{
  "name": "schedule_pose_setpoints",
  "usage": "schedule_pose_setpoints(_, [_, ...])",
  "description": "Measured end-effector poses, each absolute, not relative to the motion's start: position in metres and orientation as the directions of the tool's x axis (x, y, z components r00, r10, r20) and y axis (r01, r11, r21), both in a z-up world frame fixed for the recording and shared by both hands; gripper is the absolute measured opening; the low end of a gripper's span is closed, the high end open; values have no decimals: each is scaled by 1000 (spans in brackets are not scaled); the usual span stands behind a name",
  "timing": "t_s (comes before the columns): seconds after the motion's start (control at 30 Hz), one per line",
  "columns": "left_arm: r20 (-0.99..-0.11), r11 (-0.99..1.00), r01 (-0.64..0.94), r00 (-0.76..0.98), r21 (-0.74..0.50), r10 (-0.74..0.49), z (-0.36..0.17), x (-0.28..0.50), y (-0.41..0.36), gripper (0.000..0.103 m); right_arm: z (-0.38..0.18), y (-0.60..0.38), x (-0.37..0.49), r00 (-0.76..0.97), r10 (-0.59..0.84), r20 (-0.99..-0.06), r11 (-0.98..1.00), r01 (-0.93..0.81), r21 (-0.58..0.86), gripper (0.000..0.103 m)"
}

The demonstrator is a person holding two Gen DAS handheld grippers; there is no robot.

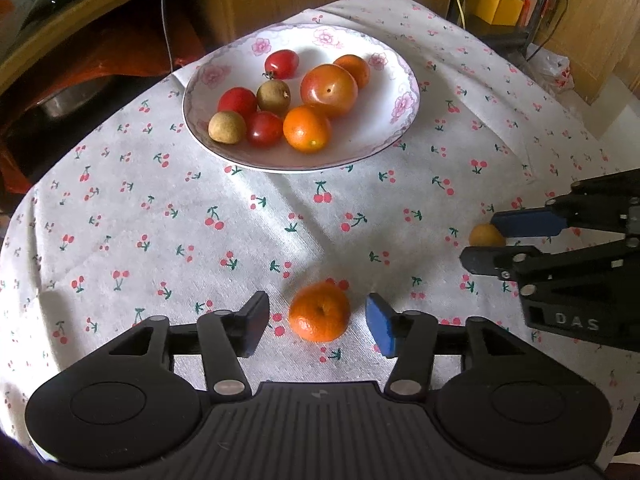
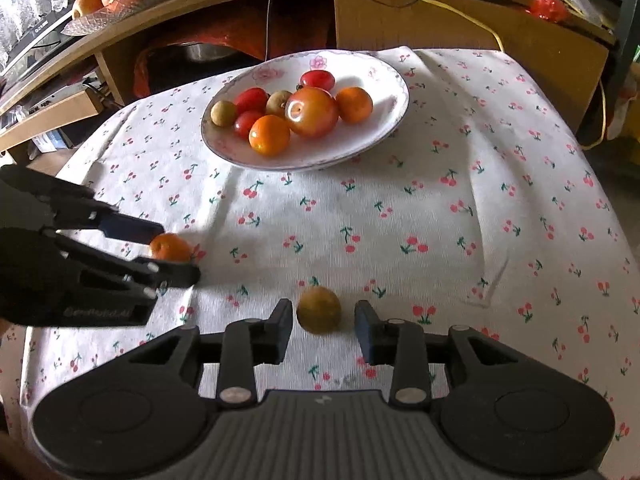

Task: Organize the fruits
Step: 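Carry the tangerine in the left tool while the right tool carries the potato toward the bowl, then lower the tangerine into the bowl and open the left tool while the right tool releases the potato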

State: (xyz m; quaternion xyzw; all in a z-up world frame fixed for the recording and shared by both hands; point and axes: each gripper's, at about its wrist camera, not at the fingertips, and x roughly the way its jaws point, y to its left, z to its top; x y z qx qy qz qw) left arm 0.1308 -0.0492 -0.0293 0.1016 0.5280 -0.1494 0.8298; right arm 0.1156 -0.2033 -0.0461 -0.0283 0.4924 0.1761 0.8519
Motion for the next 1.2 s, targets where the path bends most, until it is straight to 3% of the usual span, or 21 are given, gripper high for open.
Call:
schedule_pose_setpoints(0.23, [-912,944,330,389,4,-133,-33,134,-50,41,-47,-200,122,453,264,-852,941,-316,124,33])
schedule_pose_setpoints(0.37, [-911,946,323,394,15,-120,-31,131,-51,40,-47,-197,121,454,247,-856,944,-313,106,32])
schedule_pose_setpoints(0.43, [-910,946,324,396,17,-119,-30,130,-52,40,-47,-196,120,459,241,-855,943,-320,95,25])
schedule_pose_setpoints(1.2, [-860,956,294,487,-2,-151,3,153,-61,40,-9,-192,128,548,279,-789,945,-304,123,24])
